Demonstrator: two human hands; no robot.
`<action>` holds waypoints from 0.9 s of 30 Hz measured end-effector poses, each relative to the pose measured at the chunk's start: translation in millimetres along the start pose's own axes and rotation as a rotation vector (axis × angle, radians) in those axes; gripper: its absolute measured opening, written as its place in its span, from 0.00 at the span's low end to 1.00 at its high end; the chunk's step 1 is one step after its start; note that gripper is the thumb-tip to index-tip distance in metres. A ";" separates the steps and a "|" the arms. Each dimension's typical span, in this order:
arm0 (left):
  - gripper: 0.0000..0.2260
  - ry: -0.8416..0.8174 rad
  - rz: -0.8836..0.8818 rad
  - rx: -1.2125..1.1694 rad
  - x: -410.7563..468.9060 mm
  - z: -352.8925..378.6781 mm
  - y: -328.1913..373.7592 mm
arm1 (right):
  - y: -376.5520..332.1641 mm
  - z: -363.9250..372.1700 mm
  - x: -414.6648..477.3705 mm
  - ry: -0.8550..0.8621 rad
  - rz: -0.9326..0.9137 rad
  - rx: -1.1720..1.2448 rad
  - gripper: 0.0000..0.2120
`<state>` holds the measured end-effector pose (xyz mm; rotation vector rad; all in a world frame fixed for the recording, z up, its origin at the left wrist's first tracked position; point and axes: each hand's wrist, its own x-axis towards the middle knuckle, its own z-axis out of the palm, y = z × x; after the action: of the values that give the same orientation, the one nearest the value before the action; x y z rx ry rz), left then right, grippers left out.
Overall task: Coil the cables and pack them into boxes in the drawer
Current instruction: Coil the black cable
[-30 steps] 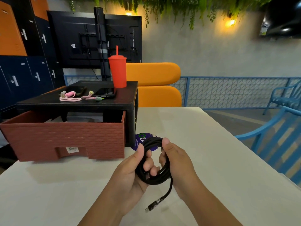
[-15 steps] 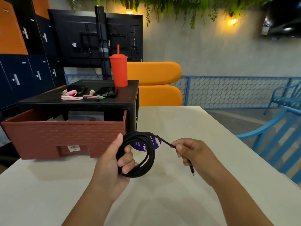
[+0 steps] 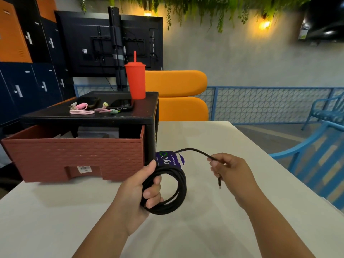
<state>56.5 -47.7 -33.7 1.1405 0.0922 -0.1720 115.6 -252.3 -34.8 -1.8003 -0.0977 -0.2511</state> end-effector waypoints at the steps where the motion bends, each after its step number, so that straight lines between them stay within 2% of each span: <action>1: 0.17 -0.005 -0.022 0.084 -1.0 1.0 -1.5 | -1.0 0.6 -1.3 -0.028 -0.034 -0.062 0.12; 5: 0.19 -0.042 -0.093 0.306 -4.5 6.0 -6.2 | -5.3 13.2 -9.9 -0.161 -0.161 -0.211 0.15; 9: 0.19 -0.123 -0.090 0.297 -5.9 5.3 -4.9 | -9.1 18.2 -12.9 -0.019 -0.252 -0.193 0.12; 13: 0.16 -0.305 -0.027 0.100 -4.4 -0.9 -7.2 | -11.5 17.8 -11.7 0.095 -0.169 -0.032 0.10; 16: 0.22 -0.450 0.039 0.007 -1.1 -8.8 -9.4 | -11.6 17.2 -10.5 0.105 -0.091 0.075 0.10; 18: 0.27 -0.470 0.091 0.048 0.2 -11.2 -10.6 | -12.6 17.8 -11.0 0.104 -0.062 0.129 0.10; 21: 0.30 -0.367 0.166 0.162 0.3 -8.1 -11.9 | -14.3 18.4 -12.2 0.132 -0.039 0.182 0.11; 23: 0.29 -0.270 0.206 0.176 1.2 -4.8 -11.3 | -13.7 17.0 -11.6 0.168 -0.097 0.105 0.11; 24: 0.27 -0.231 0.224 0.162 1.8 -3.7 -10.6 | -12.6 15.3 -10.9 0.178 -0.160 -0.010 0.11; 27: 0.27 -0.172 0.257 0.110 2.7 -3.3 -8.3 | -5.8 9.7 -7.5 0.113 -0.306 -0.530 0.09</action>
<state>57.7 -48.4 -42.9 1.2310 -0.2181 -0.0463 108.4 -241.1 -33.1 -2.2891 -0.2452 -0.6444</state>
